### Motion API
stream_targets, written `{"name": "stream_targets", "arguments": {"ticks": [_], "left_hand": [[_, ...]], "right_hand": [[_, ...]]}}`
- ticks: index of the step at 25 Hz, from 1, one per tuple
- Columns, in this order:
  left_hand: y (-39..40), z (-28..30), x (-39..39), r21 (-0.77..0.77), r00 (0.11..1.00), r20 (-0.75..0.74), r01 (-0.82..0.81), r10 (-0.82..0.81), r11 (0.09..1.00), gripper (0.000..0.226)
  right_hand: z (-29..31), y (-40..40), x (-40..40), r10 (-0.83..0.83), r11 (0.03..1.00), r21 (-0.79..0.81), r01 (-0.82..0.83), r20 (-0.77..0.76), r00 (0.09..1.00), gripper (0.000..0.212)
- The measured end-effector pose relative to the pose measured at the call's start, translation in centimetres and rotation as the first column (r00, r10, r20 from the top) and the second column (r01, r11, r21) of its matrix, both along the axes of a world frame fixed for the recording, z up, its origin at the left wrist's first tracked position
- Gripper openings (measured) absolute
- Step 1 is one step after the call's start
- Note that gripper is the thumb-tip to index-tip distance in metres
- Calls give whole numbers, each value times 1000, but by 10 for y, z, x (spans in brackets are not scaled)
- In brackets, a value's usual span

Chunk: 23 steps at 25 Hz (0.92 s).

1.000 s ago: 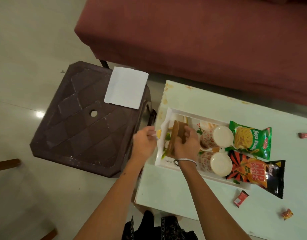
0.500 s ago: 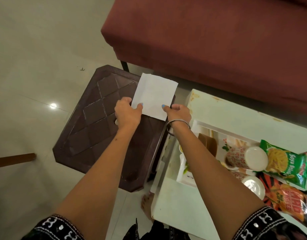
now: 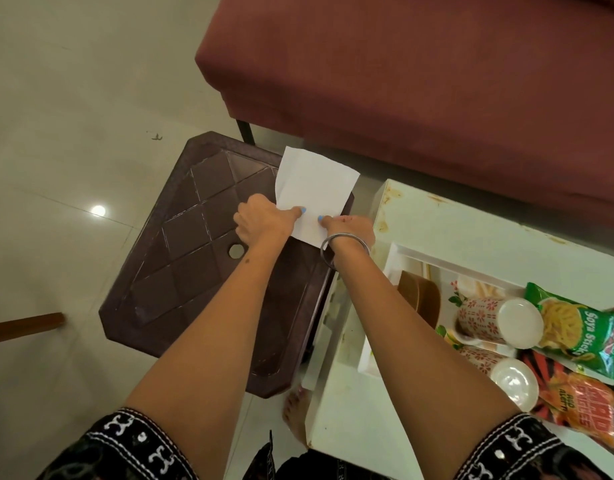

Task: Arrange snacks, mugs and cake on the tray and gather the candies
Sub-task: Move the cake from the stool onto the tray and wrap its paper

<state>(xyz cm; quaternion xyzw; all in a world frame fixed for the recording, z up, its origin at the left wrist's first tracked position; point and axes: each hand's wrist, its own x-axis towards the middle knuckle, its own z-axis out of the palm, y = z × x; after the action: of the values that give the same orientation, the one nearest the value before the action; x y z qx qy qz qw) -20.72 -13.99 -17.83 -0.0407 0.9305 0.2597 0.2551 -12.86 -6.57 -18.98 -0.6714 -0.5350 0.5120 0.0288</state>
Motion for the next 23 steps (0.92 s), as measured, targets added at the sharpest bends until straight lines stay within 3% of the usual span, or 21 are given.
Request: {"name": "stream_targets", "arguments": {"ticks": [4, 7, 9, 11, 14, 15, 17, 21, 23], "left_hand": [[-1, -5, 1, 127, 992, 91, -103, 92, 986, 54], [-4, -1, 7, 258, 978, 183, -149, 103, 955, 35], [-8, 7, 10, 411, 940, 319, -251, 119, 877, 23], [-12, 18, 14, 565, 853, 518, -396, 63, 724, 32], [-19, 34, 30, 629, 808, 589, -437, -27, 643, 45], [-22, 38, 36, 627, 803, 594, -429, -43, 651, 48], [-29, 43, 52, 603, 790, 607, -387, -87, 698, 47], [-36, 42, 96, 515, 805, 590, -308, -70, 800, 27], [-33, 36, 123, 450, 902, 404, -51, -152, 892, 31]], "right_hand": [[3, -3, -1, -100, 993, -70, 98, -21, 995, 45], [9, -5, 1, -103, 990, -99, 100, -33, 994, 35], [16, -7, 7, -103, 990, -104, 96, -59, 993, 30], [22, -9, 18, -176, 976, -154, 156, -129, 976, 31], [38, -9, 41, -441, 808, -550, 213, -323, 838, 24], [42, -8, 52, -461, 755, -639, 146, -360, 811, 26], [42, -4, 74, -342, 782, -624, -8, -440, 831, 38], [40, -2, 124, -54, 910, -378, -169, -512, 858, 44], [39, -5, 147, 93, 944, -251, -213, -418, 904, 43]]}}
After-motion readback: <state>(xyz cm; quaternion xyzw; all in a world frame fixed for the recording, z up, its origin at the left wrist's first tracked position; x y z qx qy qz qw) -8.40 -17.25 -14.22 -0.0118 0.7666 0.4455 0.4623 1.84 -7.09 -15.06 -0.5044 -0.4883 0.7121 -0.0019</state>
